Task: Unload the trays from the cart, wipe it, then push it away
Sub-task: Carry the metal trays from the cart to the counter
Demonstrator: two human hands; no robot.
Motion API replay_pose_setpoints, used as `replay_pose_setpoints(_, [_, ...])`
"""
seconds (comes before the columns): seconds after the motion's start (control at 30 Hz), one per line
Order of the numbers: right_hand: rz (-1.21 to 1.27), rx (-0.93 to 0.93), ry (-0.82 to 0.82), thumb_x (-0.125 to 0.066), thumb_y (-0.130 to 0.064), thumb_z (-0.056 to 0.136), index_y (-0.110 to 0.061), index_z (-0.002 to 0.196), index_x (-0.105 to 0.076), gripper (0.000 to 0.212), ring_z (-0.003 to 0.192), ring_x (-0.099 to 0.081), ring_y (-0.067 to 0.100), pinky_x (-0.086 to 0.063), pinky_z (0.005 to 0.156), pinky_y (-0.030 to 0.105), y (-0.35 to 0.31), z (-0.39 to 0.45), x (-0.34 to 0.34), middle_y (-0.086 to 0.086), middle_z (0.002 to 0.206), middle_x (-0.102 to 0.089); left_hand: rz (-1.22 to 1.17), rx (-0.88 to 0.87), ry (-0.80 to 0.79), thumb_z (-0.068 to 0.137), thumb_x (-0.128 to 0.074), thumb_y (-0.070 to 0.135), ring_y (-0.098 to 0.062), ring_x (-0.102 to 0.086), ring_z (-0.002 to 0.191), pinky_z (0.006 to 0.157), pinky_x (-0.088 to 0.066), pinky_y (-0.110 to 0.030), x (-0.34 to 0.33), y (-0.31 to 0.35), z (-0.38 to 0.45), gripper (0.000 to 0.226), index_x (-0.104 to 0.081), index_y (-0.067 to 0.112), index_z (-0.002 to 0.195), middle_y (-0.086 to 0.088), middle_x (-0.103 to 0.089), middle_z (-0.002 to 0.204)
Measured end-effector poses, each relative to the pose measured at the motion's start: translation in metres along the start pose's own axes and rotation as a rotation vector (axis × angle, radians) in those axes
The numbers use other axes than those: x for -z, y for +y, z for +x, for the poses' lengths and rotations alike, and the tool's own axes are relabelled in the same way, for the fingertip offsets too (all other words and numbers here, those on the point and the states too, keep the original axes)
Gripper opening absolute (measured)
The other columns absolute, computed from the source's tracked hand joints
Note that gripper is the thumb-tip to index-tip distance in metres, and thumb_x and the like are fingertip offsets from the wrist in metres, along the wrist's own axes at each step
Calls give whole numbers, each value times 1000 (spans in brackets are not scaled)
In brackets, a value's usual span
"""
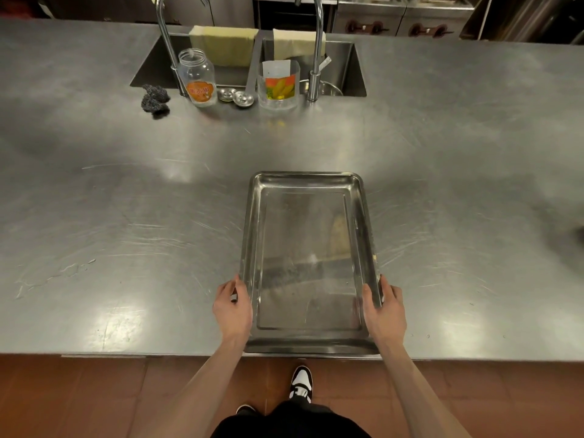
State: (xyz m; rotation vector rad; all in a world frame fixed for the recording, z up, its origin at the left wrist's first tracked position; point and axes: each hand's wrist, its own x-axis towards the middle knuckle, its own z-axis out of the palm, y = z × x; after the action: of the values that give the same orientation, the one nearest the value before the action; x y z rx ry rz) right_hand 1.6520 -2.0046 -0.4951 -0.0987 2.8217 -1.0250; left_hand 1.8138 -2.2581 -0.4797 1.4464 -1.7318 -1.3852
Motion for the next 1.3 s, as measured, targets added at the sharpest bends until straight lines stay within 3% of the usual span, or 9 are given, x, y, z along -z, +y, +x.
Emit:
replay_pose_setpoints(0.2, [-2, 8, 32, -31, -75, 90, -19, 150, -51, 85, 117, -63, 23, -47, 89, 34, -2, -5, -2, -1, 134, -55, -42, 29, -18, 110, -53, 27, -20, -67, 106, 86, -45, -19, 3, 2, 1, 33, -72, 6, 128, -1, -65, 119])
replay_pose_setpoints(0.37, [59, 61, 123, -32, -69, 100, -17, 150, -50, 75, 135, -52, 27, -46, 110, 45, -10, -10, 2, 5, 146, -54, -83, 41, -85, 111, -52, 35, -14, -60, 118, 100, -43, -26, 12, 13, -1, 40, -60, 16, 145, 4, -63, 138])
replay_pose_setpoints(0.5, [200, 139, 182, -25, -65, 107, -21, 150, -53, 68, 140, -49, 21, -41, 117, 50, -49, -17, 15, 1, 150, -55, -137, -94, -105, 112, -46, 40, -8, -56, 129, 98, -39, -13, 35, 39, 4, 42, -57, 24, 150, 11, -60, 145])
replay_pose_setpoints(0.63, [506, 186, 159, -30, -47, 112, -29, 152, -48, 48, 142, -45, 3, -39, 121, 40, -113, -25, 34, -14, 152, -52, -187, -272, -77, 114, -43, 32, 3, -50, 139, 113, -38, -14, 72, 82, 14, 40, -56, 23, 151, 12, -58, 150])
replay_pose_setpoints(0.87, [769, 478, 148, -19, -48, 112, -15, 157, -43, 60, 150, -40, 8, -29, 126, 39, -231, -50, 62, -5, 158, -50, -286, -554, 8, 113, -37, 29, 2, -45, 146, 114, -33, -9, 140, 155, 21, 47, -51, 10, 154, 1, -54, 157])
replay_pose_setpoints(0.97, [840, 607, 91, -16, -63, 108, -13, 157, -43, 75, 150, -39, 10, -26, 125, 28, -269, -64, 62, -3, 159, -50, -309, -630, 49, 114, -34, 28, -6, -44, 149, 120, -34, -19, 173, 171, 23, 48, -49, 9, 155, -1, -53, 158])
replay_pose_setpoints(1.07, [857, 732, -26, -12, -63, 108, -18, 159, -41, 74, 153, -36, 12, -21, 123, 18, -301, -73, 55, -5, 161, -47, -321, -668, 114, 114, -32, 30, -11, -43, 151, 125, -34, -33, 205, 177, 25, 49, -48, 10, 156, -1, -53, 159])
replay_pose_setpoints(1.2, [897, 872, -231, -12, -63, 108, -17, 159, -40, 74, 155, -33, 18, -22, 125, 24, -346, -81, 39, -5, 163, -44, -274, -695, 254, 114, -29, 43, -13, -42, 152, 127, -33, -44, 242, 179, 26, 55, -48, 13, 157, 3, -52, 160])
replay_pose_setpoints(1.3, [887, 975, -365, -9, -63, 107, -15, 159, -39, 77, 155, -31, 17, -21, 127, 30, -380, -90, 25, -6, 164, -41, -227, -686, 364, 114, -27, 48, -13, -42, 152, 127, -32, -44, 266, 177, 22, 59, -47, 13, 157, 4, -52, 160])
